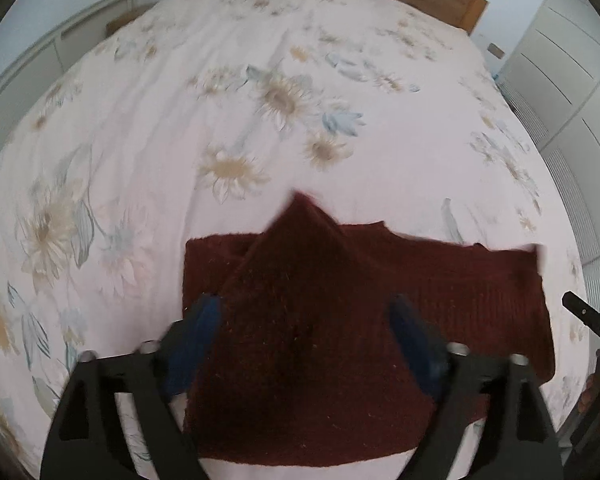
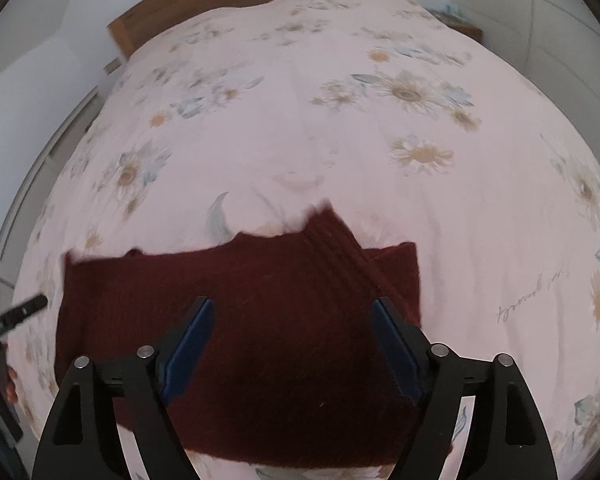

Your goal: Fold small clothes

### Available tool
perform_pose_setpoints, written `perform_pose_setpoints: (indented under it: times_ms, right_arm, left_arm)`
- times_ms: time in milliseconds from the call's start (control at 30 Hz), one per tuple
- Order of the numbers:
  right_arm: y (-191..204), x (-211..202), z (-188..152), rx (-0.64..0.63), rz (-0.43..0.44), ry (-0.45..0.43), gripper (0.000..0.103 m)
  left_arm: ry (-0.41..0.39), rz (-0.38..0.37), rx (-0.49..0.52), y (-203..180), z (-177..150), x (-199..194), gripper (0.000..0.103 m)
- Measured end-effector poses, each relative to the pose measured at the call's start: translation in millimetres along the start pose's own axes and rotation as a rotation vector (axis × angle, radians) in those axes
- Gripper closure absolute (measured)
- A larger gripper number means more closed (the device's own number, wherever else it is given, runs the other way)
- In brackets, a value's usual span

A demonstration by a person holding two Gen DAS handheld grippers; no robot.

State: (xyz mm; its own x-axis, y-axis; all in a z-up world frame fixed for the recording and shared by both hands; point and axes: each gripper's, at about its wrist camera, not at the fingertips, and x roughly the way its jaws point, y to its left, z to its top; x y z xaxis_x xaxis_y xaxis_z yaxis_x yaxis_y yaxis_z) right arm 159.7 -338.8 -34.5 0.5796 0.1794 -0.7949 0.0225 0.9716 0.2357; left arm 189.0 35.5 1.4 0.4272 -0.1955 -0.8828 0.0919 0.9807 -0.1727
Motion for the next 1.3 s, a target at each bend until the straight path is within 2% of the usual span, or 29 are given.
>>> perform_pose_setpoints:
  times_ms: [67, 133, 167, 367, 533, 633, 767, 1033, 1133, 1300]
  right_arm:
    - [12, 2, -10, -0.046, -0.012, -0.004, 0.016]
    - [26, 6, -23, -0.103, -0.030, -0.005, 0.003]
    - [31, 8, -29, -0.122, -0.037, -0.005, 0.000]
    - [60, 20, -68, -0.240, -0.084, -0.016, 0.000]
    - [71, 36, -97, -0.285, -0.109, -0.024, 0.000]
    - [65, 52, -107, -0.287, -0.135, 0.000, 0.000]
    - [44, 55, -111, -0.233, -0.128, -0.007, 0.000]
    - [-1, 46, -107, -0.159, -0.151, -0.017, 0.000]
    - [-12, 47, -109, -0.137, -0.151, -0.011, 0.000]
    - [-12, 54, -116, -0.143, -0.146, -0.023, 0.000]
  left_arm:
    - [-0.048, 0.030, 0.047, -13, -6, -8, 0.006]
    - [-0.074, 0.036, 0.081, -23, -13, -9, 0.001]
    - [-0.088, 0.032, 0.095, -29, -19, -9, 0.001]
    - [-0.096, 0.028, 0.184, -58, -57, 13, 0.001]
    - [-0.078, 0.030, 0.208, -66, -82, 36, 0.001]
    - [-0.048, 0.054, 0.231, -67, -96, 52, 0.001]
    - [-0.011, 0.091, 0.240, -52, -106, 67, 0.001]
    - [-0.039, 0.086, 0.206, -1, -114, 63, 0.001]
    - [-0.048, 0.090, 0.221, 3, -117, 63, 0.001]
    - [-0.054, 0.076, 0.173, 5, -116, 70, 0.001]
